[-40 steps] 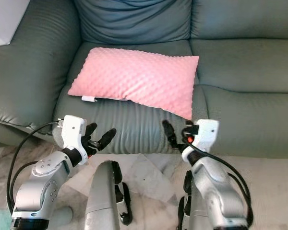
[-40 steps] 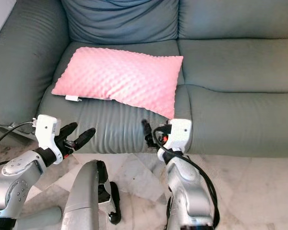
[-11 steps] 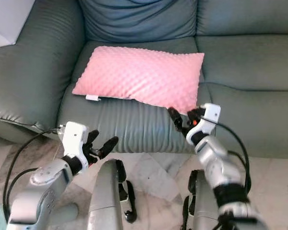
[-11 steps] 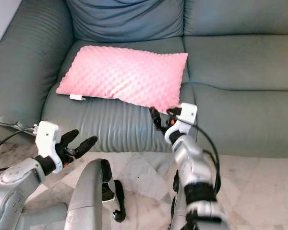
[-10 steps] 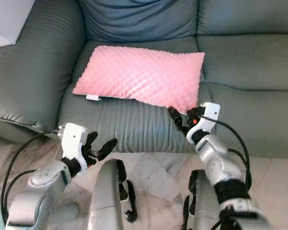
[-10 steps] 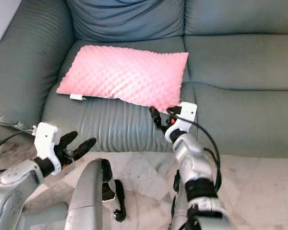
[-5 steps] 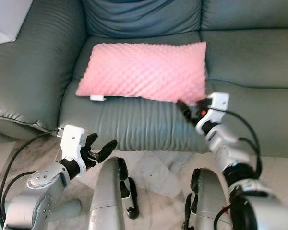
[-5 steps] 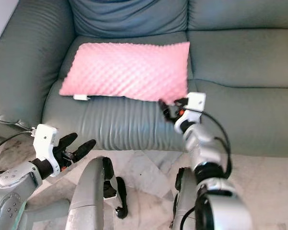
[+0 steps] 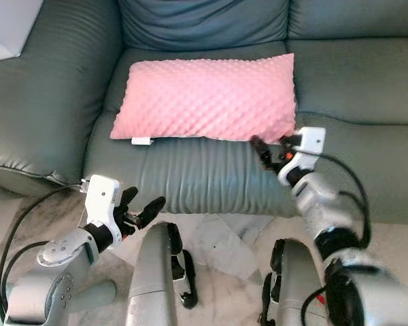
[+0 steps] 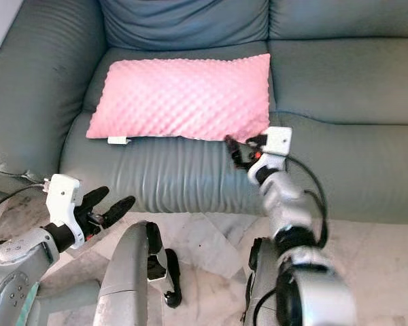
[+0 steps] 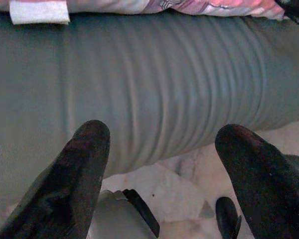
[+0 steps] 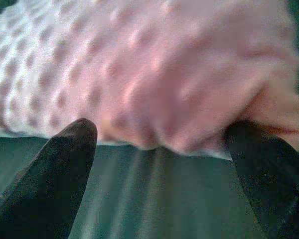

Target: Move the pillow to the sofa

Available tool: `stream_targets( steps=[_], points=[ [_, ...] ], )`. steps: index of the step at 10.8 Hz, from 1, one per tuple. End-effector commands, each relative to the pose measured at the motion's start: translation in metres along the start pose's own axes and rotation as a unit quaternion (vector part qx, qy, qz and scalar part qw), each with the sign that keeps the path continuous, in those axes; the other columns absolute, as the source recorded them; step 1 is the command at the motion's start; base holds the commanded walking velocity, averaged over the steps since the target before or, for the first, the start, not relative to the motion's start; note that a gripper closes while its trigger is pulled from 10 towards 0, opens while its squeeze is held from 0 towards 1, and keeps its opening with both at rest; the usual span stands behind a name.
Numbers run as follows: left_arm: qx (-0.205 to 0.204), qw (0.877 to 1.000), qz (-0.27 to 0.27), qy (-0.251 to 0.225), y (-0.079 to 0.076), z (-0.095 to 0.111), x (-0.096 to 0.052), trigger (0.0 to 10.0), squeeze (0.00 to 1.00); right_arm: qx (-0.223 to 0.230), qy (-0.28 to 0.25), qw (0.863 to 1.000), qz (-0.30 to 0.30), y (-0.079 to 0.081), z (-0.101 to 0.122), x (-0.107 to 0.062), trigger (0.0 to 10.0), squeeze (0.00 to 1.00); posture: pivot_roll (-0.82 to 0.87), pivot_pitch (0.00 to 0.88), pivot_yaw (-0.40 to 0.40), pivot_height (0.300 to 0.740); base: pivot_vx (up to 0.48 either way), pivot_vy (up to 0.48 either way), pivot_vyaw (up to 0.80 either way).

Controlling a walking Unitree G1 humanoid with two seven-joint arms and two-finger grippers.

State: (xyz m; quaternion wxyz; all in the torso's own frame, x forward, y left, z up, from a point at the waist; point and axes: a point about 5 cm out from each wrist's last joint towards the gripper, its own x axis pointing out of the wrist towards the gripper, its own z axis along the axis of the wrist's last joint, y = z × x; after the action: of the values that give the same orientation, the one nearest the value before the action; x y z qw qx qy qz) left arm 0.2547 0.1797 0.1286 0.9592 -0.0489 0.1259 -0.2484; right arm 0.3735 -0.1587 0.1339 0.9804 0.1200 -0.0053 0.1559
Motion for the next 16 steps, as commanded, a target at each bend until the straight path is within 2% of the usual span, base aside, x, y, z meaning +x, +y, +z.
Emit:
stream_targets(
  steps=[1, 3, 7, 9, 10, 12, 13, 16],
  points=[
    [-0.002, 1.0, 0.017, 0.014, 0.006, -0.006, -0.005, 10.0, 0.0, 0.015, -0.009, 1.0, 0.002, 0.007, -0.007, -0.007, 10.0, 0.0, 0.07, 0.371, 0.133, 0.599, 0.0, 0.0, 0.0],
    [-0.004, 1.0, 0.012, 0.009, 0.004, -0.005, 0.0, 10.0, 0.0, 0.011, -0.038, 0.999, -0.003, 0.019, -0.005, -0.016, 10.0, 0.0, 0.05, 0.358, 0.129, 0.599, 0.0, 0.0, 0.0],
    [-0.007, 1.0, 0.004, 0.002, 0.002, -0.004, 0.01, 10.0, 0.0, -0.024, -0.057, 0.997, -0.044, 0.025, 0.002, -0.042, 10.0, 0.0, 0.02, 0.331, 0.118, 0.599, 0.0, 0.0, 0.0],
    [-0.01, 1.0, -0.002, -0.012, -0.001, -0.001, 0.019, 10.0, 0.0, -0.066, -0.061, 0.994, -0.057, 0.04, 0.003, -0.059, 10.0, 0.0, 0.0, 0.308, 0.103, 0.599, 0.0, 0.0, 0.0],
    [-0.007, 0.999, 0.009, -0.044, -0.001, 0.007, 0.026, 10.0, 0.0, -0.099, -0.077, 0.99, -0.069, 0.047, 0.008, -0.066, 10.0, 0.0, -0.02, 0.29, 0.093, 0.599, 0.0, 0.0, 0.0],
    [-0.001, 0.997, 0.03, -0.076, 0.002, 0.018, 0.035, 10.0, 0.0, -0.13, -0.092, 0.985, -0.065, 0.059, 0.018, -0.067, 10.0, 0.0, -0.04, 0.258, 0.085, 0.599, 0.0, 0.0, 0.0],
    [0.0, 0.996, 0.033, -0.083, 0.003, 0.02, 0.038, 10.0, 0.0, -0.134, -0.102, 0.983, -0.072, 0.061, 0.024, -0.068, 10.0, 0.0, -0.05, 0.25, 0.083, 0.599, 0.0, 0.0, 0.0],
    [0.002, 0.992, 0.048, -0.113, 0.006, 0.03, 0.047, 10.0, 0.0, -0.119, -0.119, 0.978, -0.119, 0.05, 0.034, -0.07, 10.0, 0.0, -0.07, 0.216, 0.079, 0.599, 0.0, 0.0, 0.0]
  ],
)
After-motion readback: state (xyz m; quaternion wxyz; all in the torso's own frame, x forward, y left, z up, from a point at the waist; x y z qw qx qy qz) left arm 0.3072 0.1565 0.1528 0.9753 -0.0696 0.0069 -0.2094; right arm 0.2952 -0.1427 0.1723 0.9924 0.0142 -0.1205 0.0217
